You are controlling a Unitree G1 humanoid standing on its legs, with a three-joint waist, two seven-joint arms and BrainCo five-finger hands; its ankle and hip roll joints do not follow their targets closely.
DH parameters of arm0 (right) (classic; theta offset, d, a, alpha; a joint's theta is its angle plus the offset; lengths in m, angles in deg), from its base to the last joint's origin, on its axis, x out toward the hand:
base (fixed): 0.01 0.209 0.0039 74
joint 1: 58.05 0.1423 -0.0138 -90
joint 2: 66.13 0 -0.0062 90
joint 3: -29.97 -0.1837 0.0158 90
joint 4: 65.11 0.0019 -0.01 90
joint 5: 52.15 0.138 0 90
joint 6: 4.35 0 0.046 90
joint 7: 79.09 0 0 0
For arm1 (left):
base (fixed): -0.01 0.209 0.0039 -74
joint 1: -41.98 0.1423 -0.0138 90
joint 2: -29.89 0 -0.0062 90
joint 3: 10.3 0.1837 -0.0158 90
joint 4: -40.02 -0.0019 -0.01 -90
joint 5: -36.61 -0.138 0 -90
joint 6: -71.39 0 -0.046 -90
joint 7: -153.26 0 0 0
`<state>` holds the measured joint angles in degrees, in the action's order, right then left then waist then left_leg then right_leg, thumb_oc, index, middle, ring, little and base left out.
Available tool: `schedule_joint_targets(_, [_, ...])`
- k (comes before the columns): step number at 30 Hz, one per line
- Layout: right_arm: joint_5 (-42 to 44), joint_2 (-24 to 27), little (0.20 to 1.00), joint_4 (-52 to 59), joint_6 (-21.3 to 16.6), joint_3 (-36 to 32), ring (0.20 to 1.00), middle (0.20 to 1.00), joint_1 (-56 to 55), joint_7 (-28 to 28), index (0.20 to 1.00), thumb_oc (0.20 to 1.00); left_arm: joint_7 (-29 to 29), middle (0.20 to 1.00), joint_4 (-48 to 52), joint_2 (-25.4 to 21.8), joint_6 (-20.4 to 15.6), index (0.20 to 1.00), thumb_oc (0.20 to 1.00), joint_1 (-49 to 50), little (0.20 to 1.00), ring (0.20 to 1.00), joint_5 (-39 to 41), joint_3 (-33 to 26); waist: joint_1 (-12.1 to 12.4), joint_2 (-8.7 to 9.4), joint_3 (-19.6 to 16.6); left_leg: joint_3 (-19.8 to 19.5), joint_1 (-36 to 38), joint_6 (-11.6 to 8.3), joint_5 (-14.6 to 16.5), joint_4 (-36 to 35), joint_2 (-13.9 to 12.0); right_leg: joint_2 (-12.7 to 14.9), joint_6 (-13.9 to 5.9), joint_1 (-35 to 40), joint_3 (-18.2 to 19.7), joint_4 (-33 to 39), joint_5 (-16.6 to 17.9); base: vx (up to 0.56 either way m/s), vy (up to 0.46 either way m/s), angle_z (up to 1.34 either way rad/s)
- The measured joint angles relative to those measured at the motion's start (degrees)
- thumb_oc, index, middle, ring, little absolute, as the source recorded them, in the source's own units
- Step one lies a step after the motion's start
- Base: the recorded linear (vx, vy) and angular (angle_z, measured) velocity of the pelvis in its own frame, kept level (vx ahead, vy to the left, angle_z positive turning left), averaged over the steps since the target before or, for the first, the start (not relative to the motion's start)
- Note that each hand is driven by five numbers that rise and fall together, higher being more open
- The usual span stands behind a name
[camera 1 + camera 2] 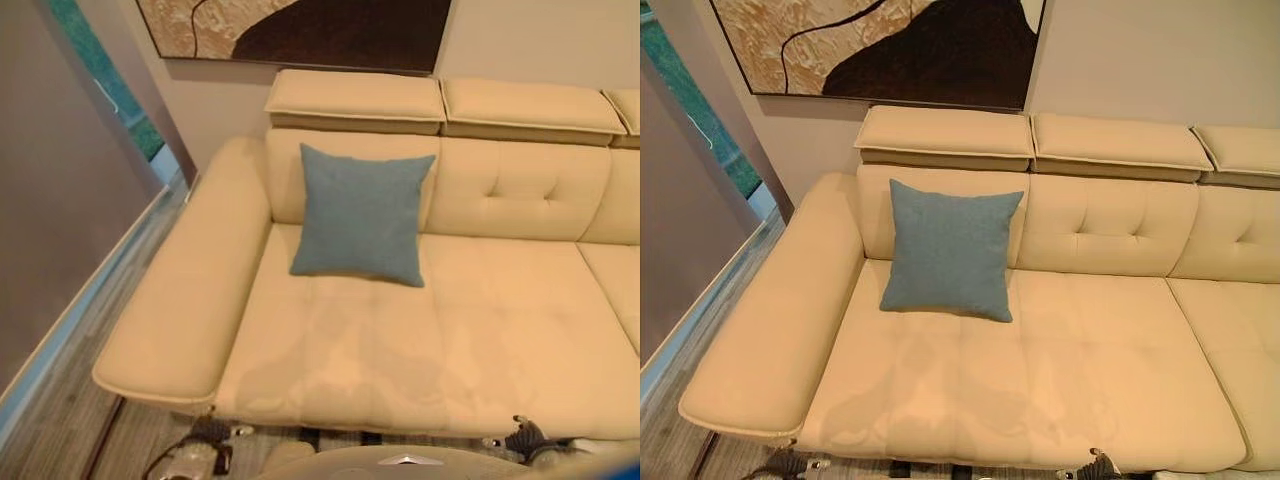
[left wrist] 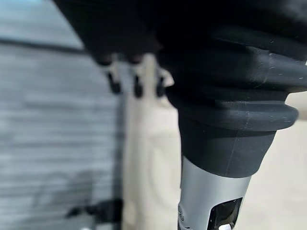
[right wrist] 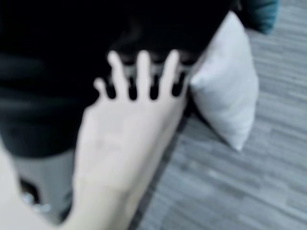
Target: Pick up all the scattered cushions and arrange them neatly on the sofa.
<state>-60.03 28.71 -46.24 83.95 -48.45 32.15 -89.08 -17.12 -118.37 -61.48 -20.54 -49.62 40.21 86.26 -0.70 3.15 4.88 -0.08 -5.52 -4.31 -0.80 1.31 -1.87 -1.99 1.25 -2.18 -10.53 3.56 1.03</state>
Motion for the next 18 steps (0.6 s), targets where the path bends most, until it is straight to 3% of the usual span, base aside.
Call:
schedule_joint_targets(1, [0.0, 0.0, 1.000, -0.1, 0.1, 0.0, 1.000, 1.000, 0.2, 0.0, 1.000, 1.000, -0.1, 1.000, -0.1, 0.0, 0.0, 1.000, 1.000, -0.4, 1.000, 1.000, 0.0, 0.1, 0.1, 0.39, 0.7, -0.3, -0.4, -0.12, 0.1, 2.1, 0.0, 0.3, 0.64, -0.2, -0.1, -0.2, 0.4, -0.19, 0.049, -0.35])
schedule_joint_targets(2, [0.1, -0.1, 1.000, -0.4, 0.1, 0.2, 1.000, 1.000, 0.5, 0.0, 1.000, 1.000, -0.1, 1.000, -0.7, 0.0, 0.2, 1.000, 1.000, -0.1, 1.000, 1.000, 0.0, 0.1, 0.2, 1.83, 1.2, -1.4, -1.8, 0.02, 1.5, 9.2, 1.0, 1.7, 3.96, -1.1, -0.5, 0.3, 2.7, -0.06, 0.044, -0.44])
schedule_joint_targets(5, [0.5, 0.0, 1.000, -0.8, 0.2, 0.2, 1.000, 1.000, 0.6, -0.2, 1.000, 1.000, -0.5, 1.000, -1.6, 1.3, 0.5, 1.000, 1.000, -0.1, 1.000, 1.000, 0.1, 0.2, -1.2, 2.01, 1.4, -4.0, -0.1, -0.14, 5.3, 14.1, 1.1, 3.0, 3.17, -1.4, 0.1, 1.0, 3.4, -0.09, 0.122, -0.25])
schedule_joint_targets(6, [0.5, 0.1, 1.000, -1.8, 0.5, 0.1, 1.000, 1.000, 0.6, -0.2, 1.000, 1.000, -0.6, 1.000, -1.5, 2.0, 0.4, 1.000, 1.000, -0.1, 1.000, 1.000, 0.2, 0.3, -1.6, 1.54, 1.6, -8.8, 2.5, 0.39, 7.1, 12.5, 1.8, 3.1, 2.08, -1.9, 1.9, 0.4, 4.2, -0.11, 0.164, -0.23])
schedule_joint_targets(9, [0.5, 0.7, 1.000, -2.4, 1.1, 0.0, 1.000, 1.000, 0.7, -0.2, 1.000, 1.000, -0.6, 1.000, -0.6, 3.8, 0.4, 1.000, 1.000, -0.5, 1.000, 1.000, 0.3, 0.8, -2.2, -0.77, 1.1, -11.2, 5.2, 1.32, 8.9, 6.1, 2.0, 3.0, 0.14, -3.9, 3.7, -0.4, 5.7, -0.11, 0.189, -0.39])
schedule_joint_targets(10, [0.5, 0.2, 1.000, -2.4, 1.3, -0.8, 1.000, 1.000, 1.4, 0.0, 1.000, 1.000, -0.8, 1.000, -0.4, 4.0, 0.4, 1.000, 1.000, -0.7, 1.000, 1.000, 0.4, 1.4, -2.1, -0.94, 1.6, -9.6, 6.7, 3.34, 7.7, 2.6, 2.5, 3.9, -0.96, -4.5, 5.2, -0.6, 6.4, -0.26, 0.300, -0.72])
schedule_joint_targets(11, [0.8, -0.4, 1.000, -2.7, 1.4, -2.1, 1.000, 1.000, 1.9, 0.2, 1.000, 1.000, -1.0, 1.000, -0.4, 4.0, 0.4, 1.000, 1.000, -0.9, 1.000, 1.000, 0.4, 3.1, -1.8, -0.61, 1.6, -8.5, 7.6, 5.26, 5.9, 1.5, 5.0, 6.0, -3.46, -5.9, 7.7, -1.3, 7.7, -0.35, 0.366, -0.65])
schedule_joint_targets(12, [0.9, -0.2, 1.000, -2.6, 1.4, -2.2, 1.000, 1.000, 2.1, 0.2, 1.000, 1.000, -1.0, 1.000, -0.4, 4.2, 0.4, 1.000, 1.000, -1.2, 1.000, 1.000, 0.4, 3.0, -2.1, -0.91, 1.5, -8.1, 7.5, 5.95, 5.9, 0.8, 5.3, 6.4, -3.92, -6.1, 8.1, -1.5, 7.7, -0.34, 0.272, -0.46])
schedule_joint_targets(13, [0.9, -0.7, 1.000, -2.9, 1.6, -2.2, 1.000, 1.000, 1.3, 0.1, 1.000, 1.000, -0.9, 1.000, -0.4, 4.0, 0.4, 1.000, 1.000, -1.3, 1.000, 1.000, 0.4, 3.0, -2.9, 0.48, 1.2, -7.6, 7.5, 5.71, 5.6, 1.7, 7.5, 7.2, -4.78, -7.1, 8.4, -1.6, 8.6, -0.29, 0.175, -0.85])
schedule_joint_targets(14, [0.9, -0.9, 1.000, -2.4, 1.8, -2.0, 1.000, 1.000, 2.5, 0.2, 1.000, 1.000, -0.9, 1.000, -0.5, 3.7, 0.3, 1.000, 1.000, -0.8, 1.000, 1.000, 0.4, 3.0, -1.0, 0.27, 1.1, -5.7, 6.5, 7.76, 5.4, 1.8, 8.7, 7.9, -8.07, -9.3, 11.9, -0.8, 9.1, -0.30, 0.136, -1.17])
schedule_joint_targets(15, [0.9, -1.0, 1.000, -2.2, 1.9, -2.0, 1.000, 1.000, 3.5, 0.2, 1.000, 1.000, -0.9, 1.000, -0.6, 3.6, 0.4, 1.000, 1.000, -0.6, 1.000, 1.000, 0.4, 2.9, -0.2, -0.16, 1.1, -3.7, 6.6, 8.27, 4.7, 0.6, 8.5, 8.1, -9.17, -10.0, 11.6, -0.9, 8.5, -0.33, 0.124, -1.40])
schedule_joint_targets(17, [0.9, -2.1, 1.000, -2.5, 1.9, -1.7, 1.000, 1.000, 5.0, 0.1, 1.000, 1.000, -0.8, 1.000, -0.2, 2.7, 0.4, 1.000, 1.000, -0.1, 1.000, 1.000, 0.4, 2.8, 0.1, -0.63, 1.9, 0.6, 5.2, 9.93, 3.3, 0.9, 7.6, 8.4, -10.75, -12.1, 6.6, -5.0, 6.0, -0.27, 0.116, -0.95])
schedule_joint_targets(18, [0.9, -2.8, 1.000, -2.4, 2.2, -1.7, 1.000, 1.000, 5.5, 0.3, 1.000, 1.000, -0.7, 1.000, -0.2, 2.2, 0.3, 1.000, 1.000, -0.2, 1.000, 1.000, 0.4, 2.8, 1.4, -1.15, 2.4, 2.1, 5.1, 9.86, 3.3, 0.5, 6.5, 7.9, -10.22, -13.8, 4.4, -9.8, 4.6, -0.27, 0.125, -0.97])
